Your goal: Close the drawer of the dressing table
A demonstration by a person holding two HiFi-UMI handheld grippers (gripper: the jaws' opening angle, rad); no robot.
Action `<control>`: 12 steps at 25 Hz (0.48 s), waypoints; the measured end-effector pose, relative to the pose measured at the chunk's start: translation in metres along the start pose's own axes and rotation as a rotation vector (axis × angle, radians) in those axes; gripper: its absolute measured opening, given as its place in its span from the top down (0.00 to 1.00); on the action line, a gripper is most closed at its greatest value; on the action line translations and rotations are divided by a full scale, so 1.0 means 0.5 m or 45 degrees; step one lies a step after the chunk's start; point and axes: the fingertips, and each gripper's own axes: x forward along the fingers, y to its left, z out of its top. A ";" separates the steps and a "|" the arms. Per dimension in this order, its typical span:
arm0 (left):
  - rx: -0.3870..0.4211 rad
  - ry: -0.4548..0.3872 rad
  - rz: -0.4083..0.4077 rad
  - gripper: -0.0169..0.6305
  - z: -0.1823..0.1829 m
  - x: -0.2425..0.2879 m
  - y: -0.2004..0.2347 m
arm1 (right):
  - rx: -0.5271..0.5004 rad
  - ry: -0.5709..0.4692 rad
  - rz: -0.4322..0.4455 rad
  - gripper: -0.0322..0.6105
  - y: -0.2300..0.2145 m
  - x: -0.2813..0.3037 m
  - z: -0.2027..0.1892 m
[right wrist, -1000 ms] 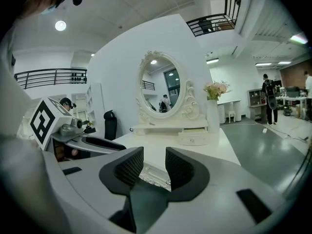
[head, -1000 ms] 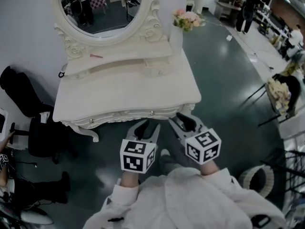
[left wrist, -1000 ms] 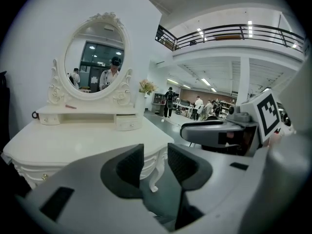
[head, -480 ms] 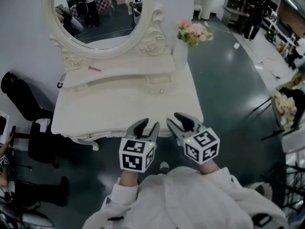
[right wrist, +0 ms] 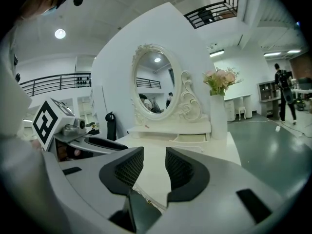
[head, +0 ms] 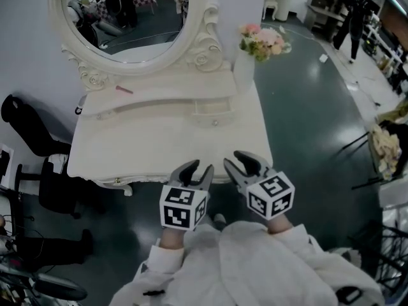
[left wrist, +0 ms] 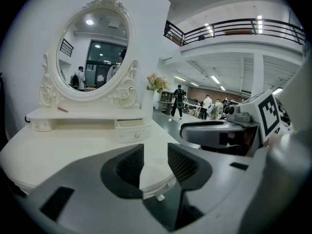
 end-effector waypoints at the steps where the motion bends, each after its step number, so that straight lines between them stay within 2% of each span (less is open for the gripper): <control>1: -0.003 0.001 0.004 0.77 0.000 0.002 0.002 | 0.006 0.000 -0.003 0.77 -0.004 0.001 -0.001; 12: -0.011 0.018 -0.020 0.77 0.008 0.027 0.023 | 0.046 0.007 -0.042 0.77 -0.023 0.006 -0.014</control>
